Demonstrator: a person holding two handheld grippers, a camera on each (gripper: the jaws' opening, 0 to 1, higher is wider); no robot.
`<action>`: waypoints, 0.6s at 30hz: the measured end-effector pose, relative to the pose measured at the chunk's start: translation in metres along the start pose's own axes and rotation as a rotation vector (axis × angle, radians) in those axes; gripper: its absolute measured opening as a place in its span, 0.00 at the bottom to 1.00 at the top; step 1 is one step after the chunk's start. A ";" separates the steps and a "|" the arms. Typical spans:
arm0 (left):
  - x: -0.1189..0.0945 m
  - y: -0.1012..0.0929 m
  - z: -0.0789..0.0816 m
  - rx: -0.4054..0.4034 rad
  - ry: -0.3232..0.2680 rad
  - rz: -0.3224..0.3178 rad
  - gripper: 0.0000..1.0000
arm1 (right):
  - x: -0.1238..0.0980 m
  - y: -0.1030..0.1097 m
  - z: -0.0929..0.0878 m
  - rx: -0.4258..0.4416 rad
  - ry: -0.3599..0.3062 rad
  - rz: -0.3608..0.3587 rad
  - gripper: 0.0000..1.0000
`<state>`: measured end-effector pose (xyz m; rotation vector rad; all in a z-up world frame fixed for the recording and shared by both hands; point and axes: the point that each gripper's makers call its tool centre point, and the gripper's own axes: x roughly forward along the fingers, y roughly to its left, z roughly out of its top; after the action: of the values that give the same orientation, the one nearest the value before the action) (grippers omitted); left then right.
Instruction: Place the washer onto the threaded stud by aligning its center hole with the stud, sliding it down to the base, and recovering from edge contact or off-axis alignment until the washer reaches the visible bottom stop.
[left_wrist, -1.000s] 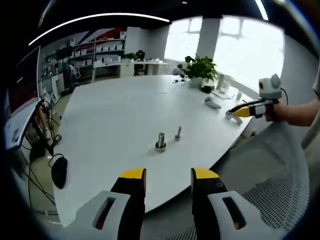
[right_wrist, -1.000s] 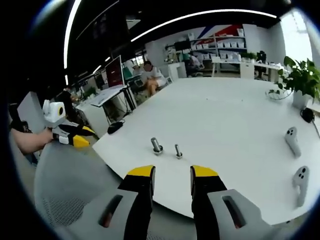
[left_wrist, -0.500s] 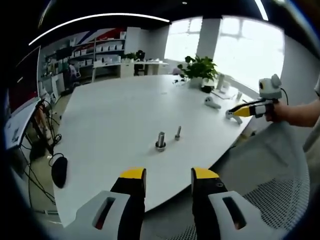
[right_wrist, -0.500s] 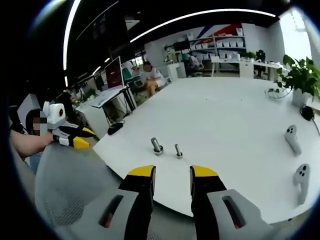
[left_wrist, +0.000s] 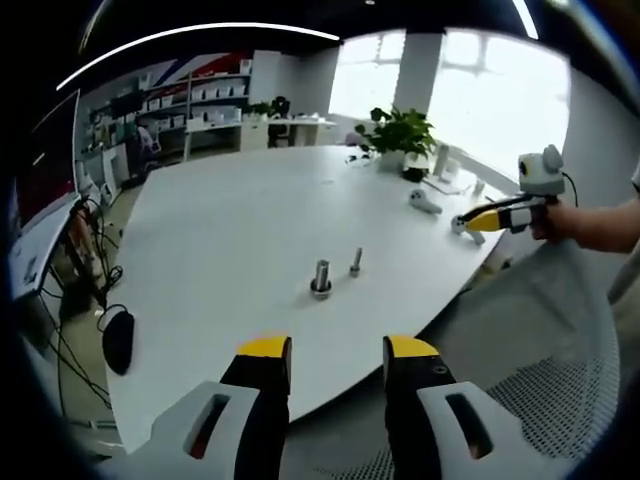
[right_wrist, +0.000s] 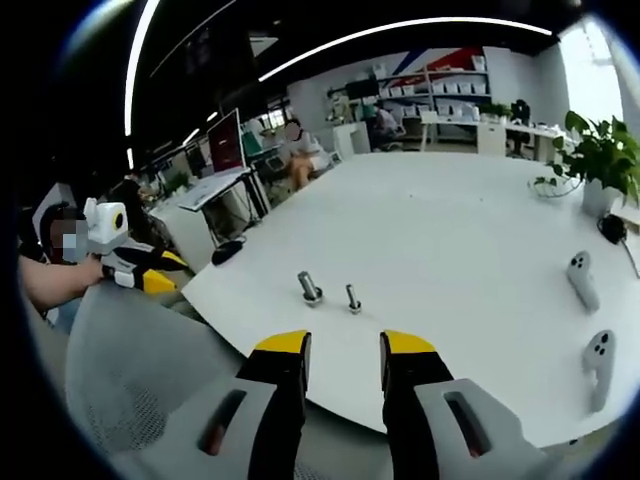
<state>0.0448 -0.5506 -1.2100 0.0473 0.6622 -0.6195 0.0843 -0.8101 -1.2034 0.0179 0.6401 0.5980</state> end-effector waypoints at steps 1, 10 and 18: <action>0.000 0.000 0.000 0.000 0.001 0.000 0.35 | 0.000 0.000 0.000 -0.003 0.001 0.001 0.30; 0.000 0.000 0.003 0.004 -0.010 -0.004 0.34 | 0.001 -0.002 0.002 -0.019 -0.005 -0.005 0.30; 0.000 0.000 0.004 0.009 -0.014 -0.001 0.34 | 0.000 -0.004 0.003 -0.004 -0.012 -0.010 0.30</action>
<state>0.0470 -0.5516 -1.2068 0.0508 0.6461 -0.6228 0.0878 -0.8130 -1.2014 0.0146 0.6268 0.5894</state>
